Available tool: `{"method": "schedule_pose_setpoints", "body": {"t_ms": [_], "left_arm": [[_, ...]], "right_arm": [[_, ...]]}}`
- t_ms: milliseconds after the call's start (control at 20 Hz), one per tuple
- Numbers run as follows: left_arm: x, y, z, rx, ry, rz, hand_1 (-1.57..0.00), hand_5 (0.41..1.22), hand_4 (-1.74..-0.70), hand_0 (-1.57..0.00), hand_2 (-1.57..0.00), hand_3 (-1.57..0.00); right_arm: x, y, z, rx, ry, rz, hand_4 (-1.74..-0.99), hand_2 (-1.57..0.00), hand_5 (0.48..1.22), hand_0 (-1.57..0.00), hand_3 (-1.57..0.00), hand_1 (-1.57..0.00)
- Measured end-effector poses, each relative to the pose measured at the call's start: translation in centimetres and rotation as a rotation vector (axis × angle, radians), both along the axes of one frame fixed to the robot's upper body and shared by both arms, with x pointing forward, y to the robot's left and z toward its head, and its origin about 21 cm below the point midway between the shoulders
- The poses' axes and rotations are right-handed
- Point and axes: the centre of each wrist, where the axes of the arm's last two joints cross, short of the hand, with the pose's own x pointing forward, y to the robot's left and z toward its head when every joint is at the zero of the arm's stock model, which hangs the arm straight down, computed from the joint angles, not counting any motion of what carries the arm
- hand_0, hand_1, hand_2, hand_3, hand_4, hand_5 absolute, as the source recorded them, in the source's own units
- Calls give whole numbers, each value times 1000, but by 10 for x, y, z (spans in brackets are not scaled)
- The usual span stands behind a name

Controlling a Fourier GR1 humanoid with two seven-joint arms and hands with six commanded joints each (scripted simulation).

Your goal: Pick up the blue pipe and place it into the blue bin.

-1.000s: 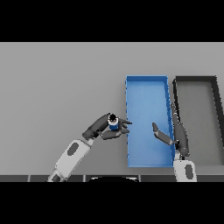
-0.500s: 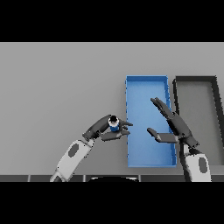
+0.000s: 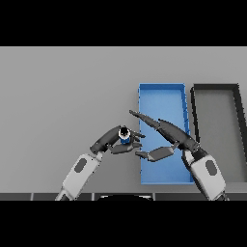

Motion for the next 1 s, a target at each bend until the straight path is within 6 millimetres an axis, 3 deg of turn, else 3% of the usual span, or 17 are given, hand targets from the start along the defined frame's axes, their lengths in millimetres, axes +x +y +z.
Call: {"method": "schedule_pose_setpoints", "body": {"t_ms": [450,600,700,850,1000], "left_arm": [[6,3,-2,2,30,-29,-1571,1221,-1469,-1571,-1571,-1571],[4,1,-1,0,13,-24,-1571,1221,-1465,-1571,-1571,-1571],[5,-1,-1,28,27,-11,-1571,1221,-1517,-1571,-1571,-1571],[3,4,0,23,36,-23,-1571,1221,-1622,-1571,-1571,-1571],[3,1,-2,-2,39,-21,-1571,1221,-1677,-1571,-1571,-1523]], "right_arm": [[27,50,13,-107,-5,136,-1186,-83,521,-23,1,-32],[33,64,11,-129,-2,169,-1204,-166,497,-69,-44,-108],[38,72,14,-149,1,184,-1278,-377,485,-323,-242,-362],[37,79,14,-136,-4,233,-1467,-910,518,-876,-762,-877],[37,89,10,-94,14,248,-1581,-1233,650,-1215,-1021,-1215]]}}
